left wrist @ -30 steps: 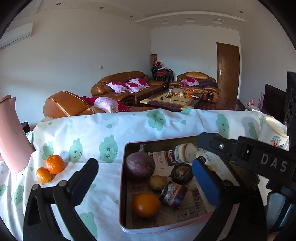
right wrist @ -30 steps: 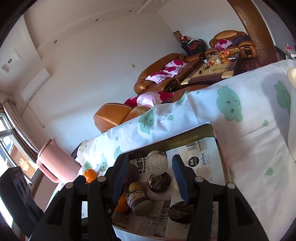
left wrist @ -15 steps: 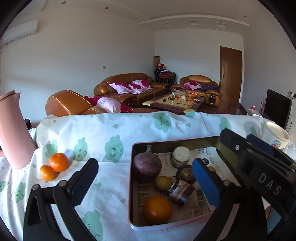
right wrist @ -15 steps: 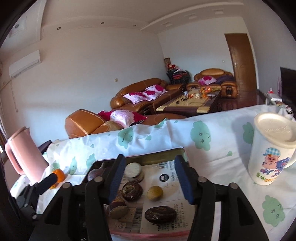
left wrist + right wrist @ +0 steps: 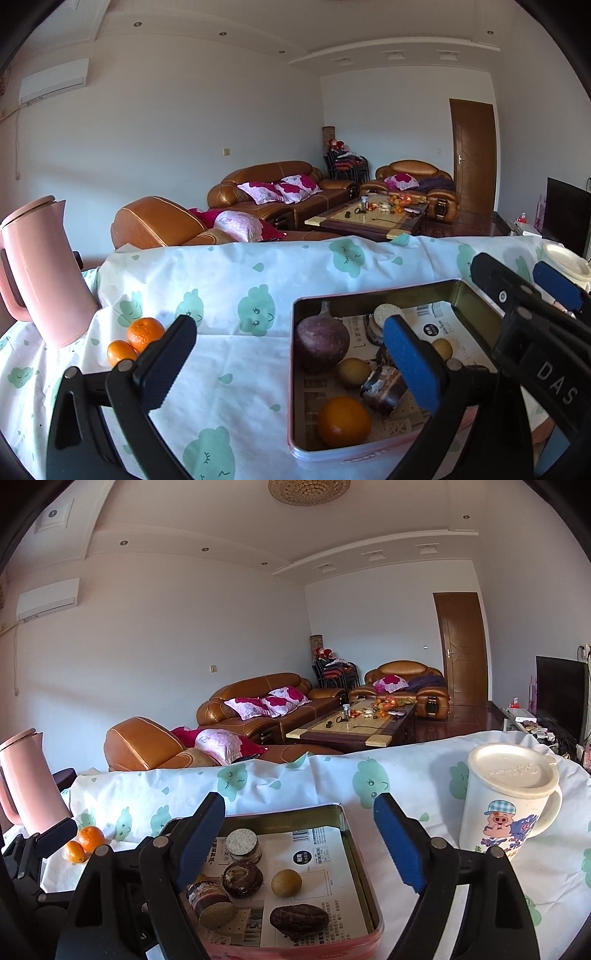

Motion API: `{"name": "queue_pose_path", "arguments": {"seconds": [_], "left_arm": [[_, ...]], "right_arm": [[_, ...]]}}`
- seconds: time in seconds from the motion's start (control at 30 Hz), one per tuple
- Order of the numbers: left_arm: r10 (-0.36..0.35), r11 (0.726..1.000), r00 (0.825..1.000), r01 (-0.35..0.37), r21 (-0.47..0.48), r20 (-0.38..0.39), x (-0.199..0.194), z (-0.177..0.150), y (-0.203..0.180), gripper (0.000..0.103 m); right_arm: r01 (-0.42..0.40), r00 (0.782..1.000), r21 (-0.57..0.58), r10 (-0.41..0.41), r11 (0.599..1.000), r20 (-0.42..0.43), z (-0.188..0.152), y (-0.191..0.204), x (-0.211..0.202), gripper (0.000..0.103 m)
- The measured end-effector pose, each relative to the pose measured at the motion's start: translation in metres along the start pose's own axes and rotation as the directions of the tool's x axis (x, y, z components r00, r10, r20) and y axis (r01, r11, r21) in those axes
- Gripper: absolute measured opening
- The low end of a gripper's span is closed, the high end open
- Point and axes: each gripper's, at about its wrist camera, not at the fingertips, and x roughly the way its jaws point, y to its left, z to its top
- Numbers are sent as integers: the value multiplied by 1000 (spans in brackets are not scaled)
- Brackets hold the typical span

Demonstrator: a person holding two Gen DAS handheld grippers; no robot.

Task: Organize fruits
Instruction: 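Withdraw both open tools from the tin toward the two remaining oranges, then grasp an orange with the right tool while the left tool grasps the other orange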

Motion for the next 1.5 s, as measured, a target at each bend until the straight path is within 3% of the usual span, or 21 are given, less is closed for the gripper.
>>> {"name": "queue_pose_path", "arguments": {"seconds": [0.2, 0.43, 0.63, 0.73, 0.9, 1.0, 1.1, 1.37, 1.5], "left_arm": [[-9, 1000, 999, 8, -14, -33, 0, -4, 8, 103], [-8, 999, 997, 4, -44, -80, 2, -10, 30, 103], [38, 999, 994, -38, 1, -99, 7, -12, 55, 103], [77, 997, 990, -77, 10, -115, 14, -12, 76, 103], [123, 991, 975, -129, -18, -185, 33, -14, 120, 103], [160, 985, 956, -170, -21, -246, 47, -17, 144, 103], [140, 985, 940, -164, -54, -311, 61, -22, 166, 103], [-15, 979, 893, -78, -188, -450, 100, -32, 199, 72], [-74, 969, 902, -36, -245, -425, 99, -32, 208, 61]], "right_arm": [[-43, 996, 44, 47, 998, -82, -5, 2, 6, 84], [-24, 998, 47, 26, 999, -49, -7, 7, -3, 84], [-38, 996, 85, 44, 996, -77, -11, 19, -4, 84], [-54, 995, 42, 58, 998, -87, -13, 36, -3, 84], [-106, 989, 13, 107, 994, -99, -17, 68, -2, 84], [-147, 980, 24, 149, 989, -129, -21, 87, 3, 84], [-184, 973, 0, 182, 983, -143, -23, 107, 6, 84], [-246, 956, -39, 235, 969, -173, -27, 153, 13, 84], [-261, 950, -46, 247, 964, -193, -30, 168, 20, 84]]}}
